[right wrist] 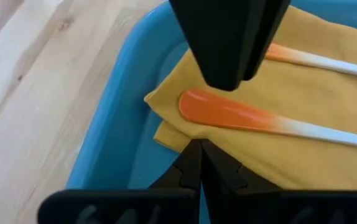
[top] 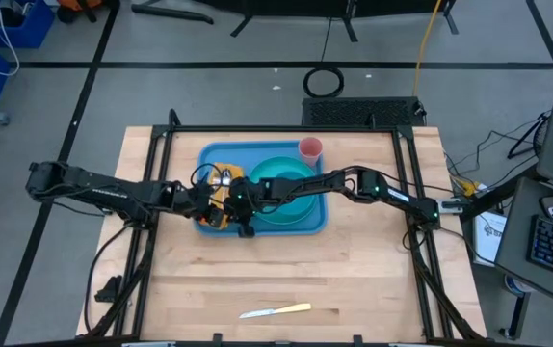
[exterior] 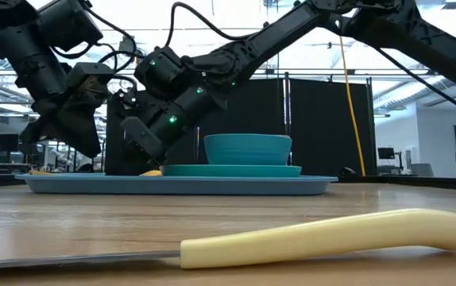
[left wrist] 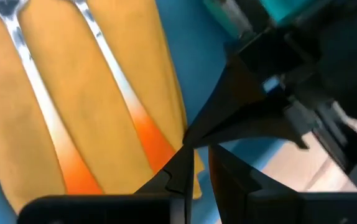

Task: Set up tray
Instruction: Adjust the orange spoon on the orange napkin on the blue serving tray

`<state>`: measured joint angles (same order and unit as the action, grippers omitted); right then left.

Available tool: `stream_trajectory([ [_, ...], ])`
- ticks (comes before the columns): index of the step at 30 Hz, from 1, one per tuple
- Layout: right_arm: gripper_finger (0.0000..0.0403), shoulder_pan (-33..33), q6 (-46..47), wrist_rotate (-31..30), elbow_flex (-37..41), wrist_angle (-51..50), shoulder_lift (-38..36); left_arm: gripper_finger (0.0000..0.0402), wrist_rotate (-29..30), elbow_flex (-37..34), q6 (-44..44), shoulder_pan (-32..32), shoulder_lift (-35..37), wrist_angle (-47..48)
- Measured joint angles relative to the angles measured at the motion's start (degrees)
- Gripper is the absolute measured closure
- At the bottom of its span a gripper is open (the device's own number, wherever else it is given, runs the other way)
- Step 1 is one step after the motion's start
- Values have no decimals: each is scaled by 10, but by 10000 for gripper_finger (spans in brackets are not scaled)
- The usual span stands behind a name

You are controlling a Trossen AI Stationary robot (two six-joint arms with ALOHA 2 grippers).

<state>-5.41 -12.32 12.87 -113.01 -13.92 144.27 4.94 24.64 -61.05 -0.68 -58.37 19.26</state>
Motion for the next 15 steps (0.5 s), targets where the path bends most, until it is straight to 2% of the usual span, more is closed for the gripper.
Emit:
stream_trajectory([
  [10,403,7,20,-16,1,-23,-14,351,-54,0,45,28,-19,-10],
  [15,403,7,32,-31,1,-40,-15,351,-81,0,59,37,-83,-57],
])
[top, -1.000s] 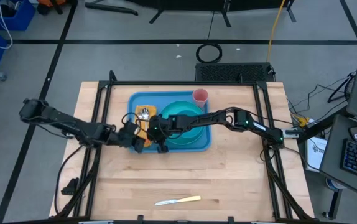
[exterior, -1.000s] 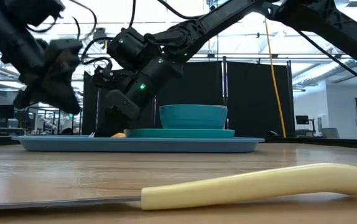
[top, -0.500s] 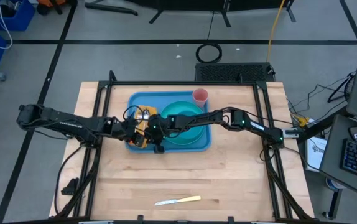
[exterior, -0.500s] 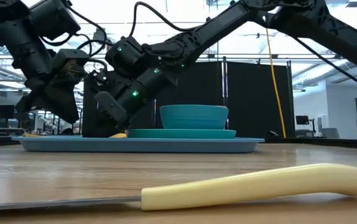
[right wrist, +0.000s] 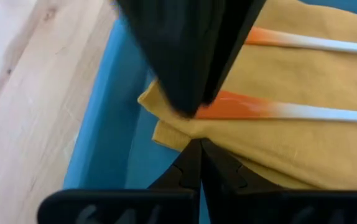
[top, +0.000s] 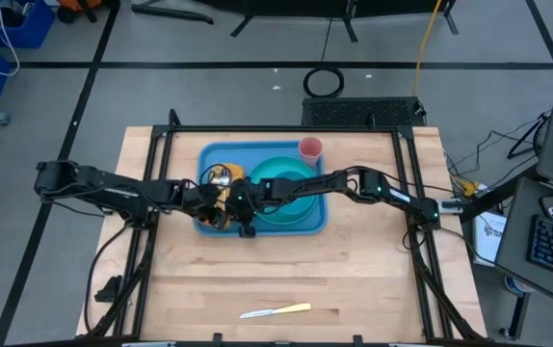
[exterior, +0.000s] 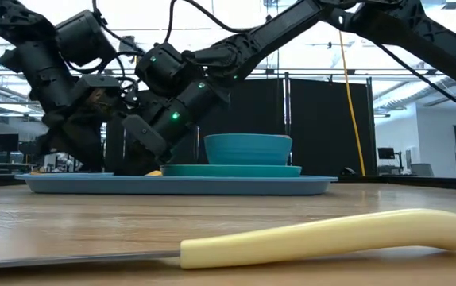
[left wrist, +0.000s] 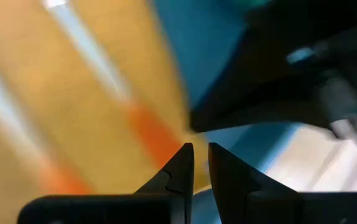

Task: Set up tray
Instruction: Adjust the orange spoon on the orange napkin on the blue serving tray

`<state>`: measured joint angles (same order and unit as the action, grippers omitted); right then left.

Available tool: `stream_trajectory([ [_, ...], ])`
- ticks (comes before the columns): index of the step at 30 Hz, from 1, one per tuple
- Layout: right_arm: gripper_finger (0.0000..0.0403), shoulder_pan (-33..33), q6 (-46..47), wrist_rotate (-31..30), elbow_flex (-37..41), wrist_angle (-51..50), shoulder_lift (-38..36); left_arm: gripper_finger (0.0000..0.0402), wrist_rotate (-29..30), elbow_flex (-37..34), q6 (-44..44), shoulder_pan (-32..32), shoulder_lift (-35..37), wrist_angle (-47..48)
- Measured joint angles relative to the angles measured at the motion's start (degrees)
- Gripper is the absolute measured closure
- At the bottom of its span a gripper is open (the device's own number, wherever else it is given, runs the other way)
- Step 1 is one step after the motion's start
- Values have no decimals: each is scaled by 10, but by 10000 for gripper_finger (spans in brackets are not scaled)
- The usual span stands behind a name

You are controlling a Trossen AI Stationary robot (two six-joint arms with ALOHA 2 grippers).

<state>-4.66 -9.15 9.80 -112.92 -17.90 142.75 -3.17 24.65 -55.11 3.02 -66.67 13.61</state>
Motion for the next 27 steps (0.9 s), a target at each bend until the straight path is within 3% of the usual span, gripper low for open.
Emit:
stream_trajectory([
  [5,403,-1,-17,2,1,-1,-3,351,-8,2,0,-1,-39,-24],
  [14,403,-1,-16,-1,1,-1,-3,351,-25,2,-4,8,-41,-6],
  [20,403,-1,-1,0,1,-2,-3,394,-28,2,-6,15,-41,9],
  [27,403,-1,-1,-1,1,-1,-3,398,-28,1,-2,14,-41,10],
])
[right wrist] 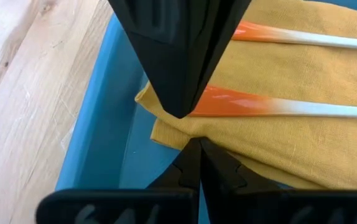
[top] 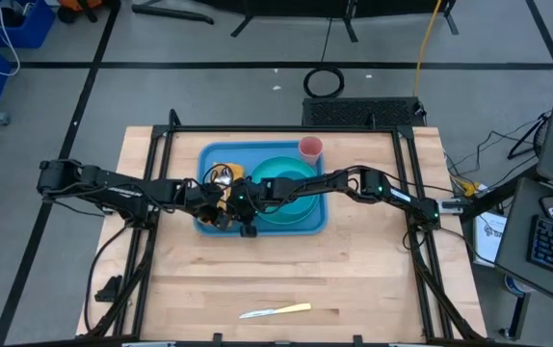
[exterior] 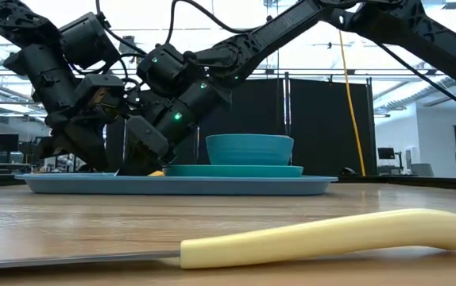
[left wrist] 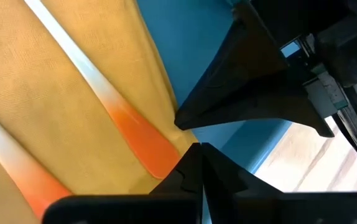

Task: Set up tray
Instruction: Adjust the orange spoon on the orange napkin on the blue serving tray

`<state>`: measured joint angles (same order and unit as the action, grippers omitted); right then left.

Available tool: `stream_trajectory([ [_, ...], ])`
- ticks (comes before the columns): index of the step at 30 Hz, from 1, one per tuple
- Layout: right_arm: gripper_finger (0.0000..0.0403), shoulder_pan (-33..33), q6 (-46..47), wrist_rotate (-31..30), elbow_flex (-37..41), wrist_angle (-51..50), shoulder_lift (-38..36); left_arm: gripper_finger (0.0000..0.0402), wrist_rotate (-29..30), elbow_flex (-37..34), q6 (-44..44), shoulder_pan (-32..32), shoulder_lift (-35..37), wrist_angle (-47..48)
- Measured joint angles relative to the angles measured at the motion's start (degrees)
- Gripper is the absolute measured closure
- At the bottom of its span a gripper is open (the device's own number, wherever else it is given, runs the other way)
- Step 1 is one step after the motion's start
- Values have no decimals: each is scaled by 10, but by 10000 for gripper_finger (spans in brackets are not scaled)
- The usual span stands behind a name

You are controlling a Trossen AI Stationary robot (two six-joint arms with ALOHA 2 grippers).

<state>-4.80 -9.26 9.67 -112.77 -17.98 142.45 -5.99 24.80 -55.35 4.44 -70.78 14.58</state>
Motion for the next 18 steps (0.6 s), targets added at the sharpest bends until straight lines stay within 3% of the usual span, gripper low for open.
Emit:
stream_trajectory([
  [5,403,0,-1,1,0,4,0,399,-28,-1,-13,2,0,-3],
  [10,403,0,11,4,-1,4,0,400,-52,-5,3,7,12,-89],
  [18,403,0,9,5,-1,3,0,400,-77,-3,-13,13,-9,-39],
])
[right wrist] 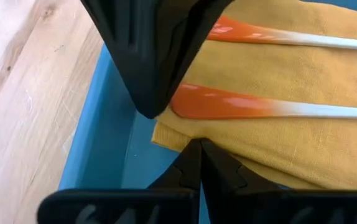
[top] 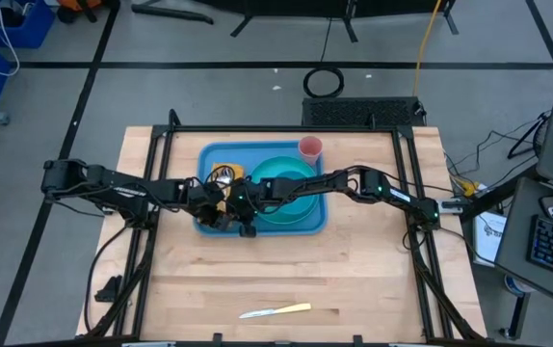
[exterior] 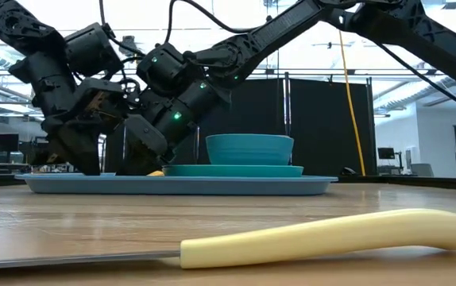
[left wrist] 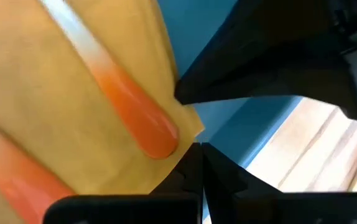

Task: Set up tray
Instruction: Adjust the orange spoon on the orange napkin on the blue serving tray

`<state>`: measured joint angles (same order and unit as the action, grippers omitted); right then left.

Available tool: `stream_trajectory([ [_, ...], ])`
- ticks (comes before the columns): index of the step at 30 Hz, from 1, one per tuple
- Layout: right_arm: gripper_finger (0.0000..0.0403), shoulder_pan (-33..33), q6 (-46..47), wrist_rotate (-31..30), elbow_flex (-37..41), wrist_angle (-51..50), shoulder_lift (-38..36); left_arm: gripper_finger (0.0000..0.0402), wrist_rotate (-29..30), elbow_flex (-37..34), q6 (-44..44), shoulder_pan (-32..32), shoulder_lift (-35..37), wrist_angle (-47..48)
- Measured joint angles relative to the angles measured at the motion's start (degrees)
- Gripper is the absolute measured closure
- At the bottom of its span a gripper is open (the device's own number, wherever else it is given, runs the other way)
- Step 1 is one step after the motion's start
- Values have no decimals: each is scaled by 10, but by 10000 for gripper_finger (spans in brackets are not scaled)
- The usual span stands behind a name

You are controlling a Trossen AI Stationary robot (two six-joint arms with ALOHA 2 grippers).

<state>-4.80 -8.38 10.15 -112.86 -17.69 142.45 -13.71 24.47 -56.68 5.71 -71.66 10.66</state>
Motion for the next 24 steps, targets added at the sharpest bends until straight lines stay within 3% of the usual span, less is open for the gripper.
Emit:
stream_trajectory([
  [8,403,0,-9,3,1,3,0,401,1,1,5,2,-26,-9],
  [24,403,-1,8,6,1,3,0,401,78,4,12,2,-11,57],
])
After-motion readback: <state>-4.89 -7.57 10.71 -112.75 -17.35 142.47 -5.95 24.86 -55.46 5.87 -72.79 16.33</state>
